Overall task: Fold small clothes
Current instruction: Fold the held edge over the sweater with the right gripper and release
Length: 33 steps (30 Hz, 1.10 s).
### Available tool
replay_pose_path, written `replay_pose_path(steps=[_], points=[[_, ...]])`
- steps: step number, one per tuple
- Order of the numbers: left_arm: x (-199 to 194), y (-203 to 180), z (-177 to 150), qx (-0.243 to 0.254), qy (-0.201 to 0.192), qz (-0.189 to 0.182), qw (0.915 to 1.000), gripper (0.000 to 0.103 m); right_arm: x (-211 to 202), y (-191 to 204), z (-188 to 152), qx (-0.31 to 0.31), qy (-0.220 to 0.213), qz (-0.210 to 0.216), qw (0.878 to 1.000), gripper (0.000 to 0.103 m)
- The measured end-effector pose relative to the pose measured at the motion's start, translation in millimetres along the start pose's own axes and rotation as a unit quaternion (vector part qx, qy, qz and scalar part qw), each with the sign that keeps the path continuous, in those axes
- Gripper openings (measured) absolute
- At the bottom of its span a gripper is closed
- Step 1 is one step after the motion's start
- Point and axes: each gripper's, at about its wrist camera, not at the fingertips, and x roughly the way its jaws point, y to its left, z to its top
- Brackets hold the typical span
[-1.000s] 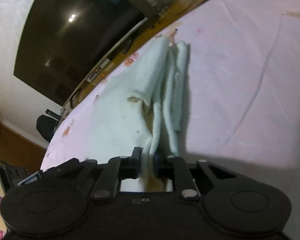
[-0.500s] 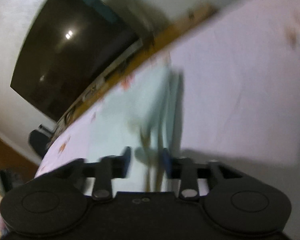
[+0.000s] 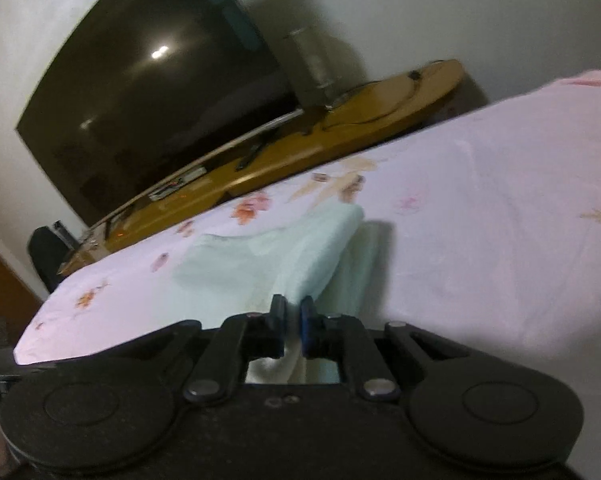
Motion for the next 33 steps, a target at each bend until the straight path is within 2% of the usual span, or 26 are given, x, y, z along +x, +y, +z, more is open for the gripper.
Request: replay_pose_path(steps=[2,4,5,7,8,10,12,15,17,18,20,24,27,33], points=[[3.6,-3.5,-4.3,0.017,-0.005,0.007,0.9998,0.077,9.3,-9.5,-6.9,0.008,0.016,-0.013,1.0,0.008],[2.5,-10.3,1.6,0.033,0.007,0.021,0.9992,0.077,13.8,-16.8,-11.0,0.02,0.014,-0.014,1.0,0.008],[-2.3,-13.5,6.2,0.039,0.001,0.026,0.9989,0.076,12.4,-15.7,-10.5,0.021,0.014,-0.015,1.0,0.008],[-14.3,-20.6,19.3,0.061,-0.039,0.03,0.9969,0.076,6.2,-9.9,-6.3,0.01,0.012,-0.022,1.0,0.016],[-14.9,-22.2,27.7,0.063,-0.049,0.026,0.9965,0.076,0.8,-5.3,-4.8,-0.002,-0.004,-0.031,1.0,0.02],[-3.3,-24.4,44.5,0.07,-0.046,0.04,0.9957,0.076,-6.1,-1.0,3.6,-0.019,-0.032,-0.032,0.999,0.02],[13.2,-25.9,56.1,0.078,-0.04,0.079,0.993,0.076,3.3,-1.5,13.2,-0.015,-0.028,-0.024,0.999,0.017],[37.1,-20.8,64.2,0.055,-0.022,0.103,0.9929,0.076,22.3,7.1,18.6,-0.046,-0.023,-0.032,0.998,0.017],[57.3,-19.0,61.0,0.062,0.001,0.107,0.9923,0.077,39.9,10.8,17.4,-0.075,-0.003,-0.048,0.996,0.016],[61.4,-17.6,57.4,0.057,-0.005,0.103,0.993,0.077,51.6,11.4,16.6,-0.091,0.021,-0.07,0.993,0.012],[63.8,-19.1,53.7,0.054,-0.01,0.104,0.9931,0.077,58.6,13.7,15.6,-0.115,0.025,-0.088,0.989,0.01],[57.0,-28.8,51.8,0.066,-0.009,0.118,0.9907,0.077,52.4,15.5,15.2,-0.126,0.029,-0.107,0.986,0.012],[43.6,-36.3,49.1,0.081,-0.015,0.129,0.9883,0.077,34.1,25.5,11.6,-0.139,0.016,-0.108,0.984,0.021],[29.3,-45.7,40.5,0.088,-0.019,0.13,0.9874,0.077,8.5,53.8,-5.9,-0.181,-0.001,-0.08,0.98,0.021]])
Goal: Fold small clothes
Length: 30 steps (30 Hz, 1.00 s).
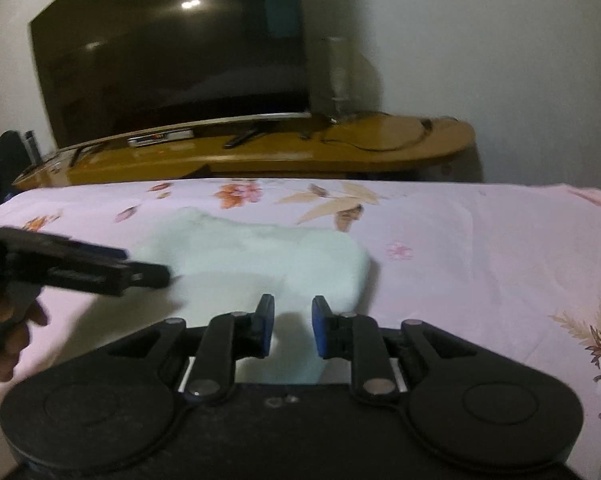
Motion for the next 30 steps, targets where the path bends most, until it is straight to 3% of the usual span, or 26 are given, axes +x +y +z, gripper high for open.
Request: replay_pose_path(steps=[7,12,14,19,24,27,30], points=[[-30.7,-11.6,-46.1,-0.006,-0.011,-0.001,0.9999,0.077,-11.0,27.5,-35.7,-0.067,0.006,-0.024,0.997,0.022],[-78.7,-7.0,-69.9,-0.022,-0.039,-0.002,0.999,0.077,-42.2,27.3,-34.4,-0.056,-0.01,-0.014,0.998,0.023],[-90.4,-4.9,-85.6,-0.021,-0.033,-0.005,0.9992,0.077,-59.1,27.4,-37.2,-0.049,-0.012,0.001,0.999,0.024],[-104.4,1.0,-122.9,-0.032,-0.01,-0.016,0.9993,0.077,-72.1,31.3,-65.4,-0.041,0.031,0.015,0.999,0.023],[-106.4,8.7,-133.3,-0.061,-0.01,-0.019,0.9979,0.077,-77.6,20.7,-79.9,0.043,0.046,0.049,0.997,0.023],[-101.6,5.0,-134.2,-0.039,-0.004,-0.016,0.9991,0.077,-69.8,15.1,-85.1,0.073,0.055,0.065,0.994,0.006],[-105.1,4.3,-128.5,-0.032,0.005,-0.024,0.9992,0.077,-68.6,6.4,-99.5,0.087,0.059,0.066,0.992,0.005]])
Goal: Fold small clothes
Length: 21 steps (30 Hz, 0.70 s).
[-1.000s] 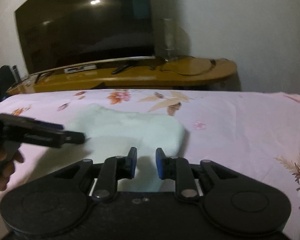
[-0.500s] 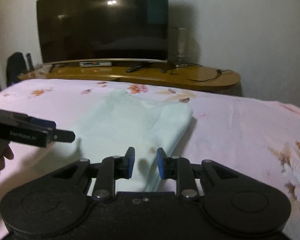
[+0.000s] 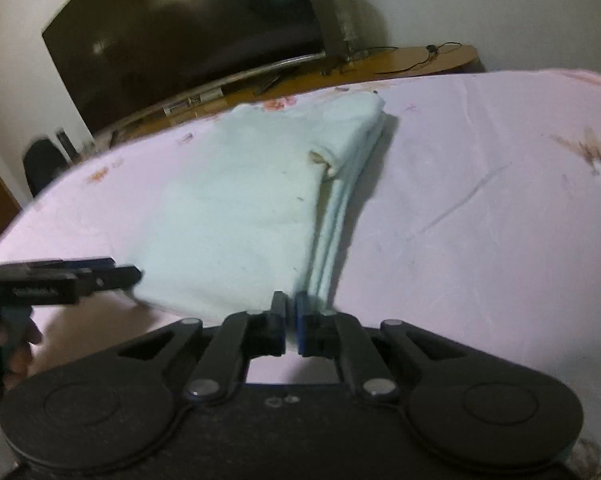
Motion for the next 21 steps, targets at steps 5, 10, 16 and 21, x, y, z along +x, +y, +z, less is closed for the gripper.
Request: replay_pose_path(steps=[5,10,16,21], points=[[10.1,19.1,35.1,-0.032,-0.018,-0.059,0.9976,0.077,-20.8,-19.0,25.4,0.049,-0.054,0.006,0.997,0.07],[64.5,58.8,57.8,-0.194,0.038,-0.164,0.9665,0.077,14.2,-70.3,67.2,0.192,-0.04,0.076,0.978,0.075],[92.7,72.3,67.8,-0.236,0.071,-0.214,0.9453,0.076,57.6,-86.8,84.8,0.225,0.038,0.112,0.967,0.072],[114.8,68.4,83.1,-0.222,0.086,-0.232,0.9431,0.076,82.0,-89.2,89.9,0.238,0.063,0.143,0.959,0.071]])
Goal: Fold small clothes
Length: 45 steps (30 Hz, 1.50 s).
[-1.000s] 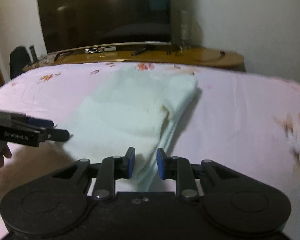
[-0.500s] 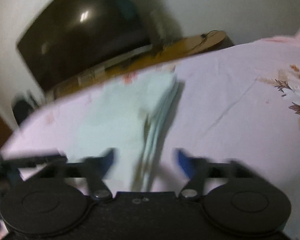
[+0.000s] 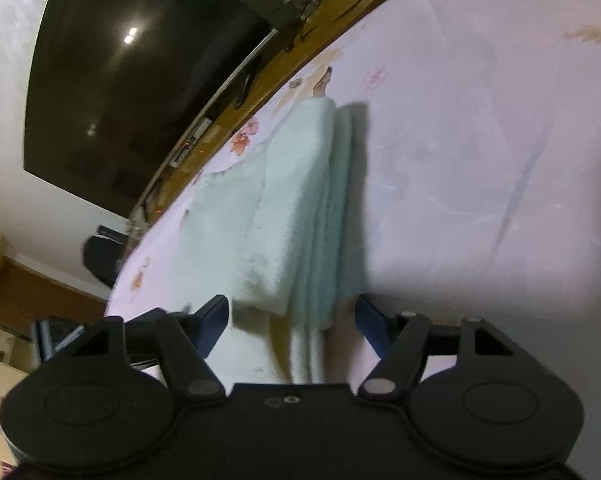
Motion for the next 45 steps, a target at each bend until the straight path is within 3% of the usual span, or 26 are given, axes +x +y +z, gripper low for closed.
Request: replay_pose_path(steps=[2,3,4,8,9,11,13,15,18,22,30,35,37,38,40,45], points=[[8.3,-5.0,6.7,0.012,0.002,0.013,0.9998,0.068,6.7,-1.9,5.8,0.008,0.002,0.013,1.0,0.07],[12.2,-7.7,8.2,0.019,-0.001,0.027,0.9995,0.057,11.4,-1.4,9.3,0.004,0.002,0.011,1.0,0.062],[14.2,-8.3,9.1,0.018,-0.006,0.039,0.9991,0.053,14.9,-0.6,12.7,0.001,0.006,0.007,1.0,0.052],[13.6,-13.7,5.0,0.031,-0.013,0.044,0.9985,0.054,17.0,-1.2,17.7,-0.013,0.026,0.011,1.0,0.05],[14.9,-16.8,3.9,0.039,-0.016,0.044,0.9981,0.06,18.6,2.1,16.3,-0.028,0.024,0.009,0.999,0.052],[19.0,-28.3,2.6,0.066,-0.018,0.062,0.9957,0.059,20.4,6.4,13.8,-0.043,0.02,0.013,0.999,0.057],[24.2,-48.9,0.4,0.121,-0.022,0.108,0.9865,0.047,23.4,15.6,12.9,-0.07,0.013,-0.01,0.997,0.043],[21.8,-61.2,-1.3,0.152,-0.032,0.127,0.9796,0.036,26.2,25.7,9.4,-0.101,0.003,-0.025,0.995,0.037],[6.5,-73.4,-6.8,0.185,-0.047,0.125,0.9738,0.034,20.7,42.8,1.9,-0.13,-0.017,-0.043,0.99,0.034],[-30.5,-79.6,-7.3,0.2,-0.058,0.109,0.972,0.034,6.1,74.9,-9.1,-0.153,-0.038,-0.041,0.987,0.034],[-161.4,-34.2,-1.8,0.17,-0.076,0.122,0.9749,0.034,27.4,170.2,-42.6,-0.198,-0.02,-0.015,0.98,0.034],[-222.3,32.1,-8.7,0.13,-0.056,0.17,0.9753,0.034,88.8,217.3,-77.3,-0.198,0.024,0.014,0.98,0.034],[-223.2,71.5,-14.3,0.101,-0.02,0.193,0.9758,0.039,122.8,219.1,-88.2,-0.176,0.055,0.008,0.983,0.035],[-224.0,89.9,-17.9,0.076,-0.011,0.195,0.9778,0.053,142.0,211.8,-93.3,-0.157,0.075,0.001,0.985,0.036],[-238.7,104.0,-26.3,0.047,-0.041,0.155,0.9859,0.054,168.1,191.4,-103.5,-0.111,0.098,-0.023,0.989,0.043],[-262.2,105.6,-55.7,0.047,-0.06,0.145,0.9865,0.058,136.9,179.5,-104.1,-0.085,0.078,-0.01,0.993,0.05]])
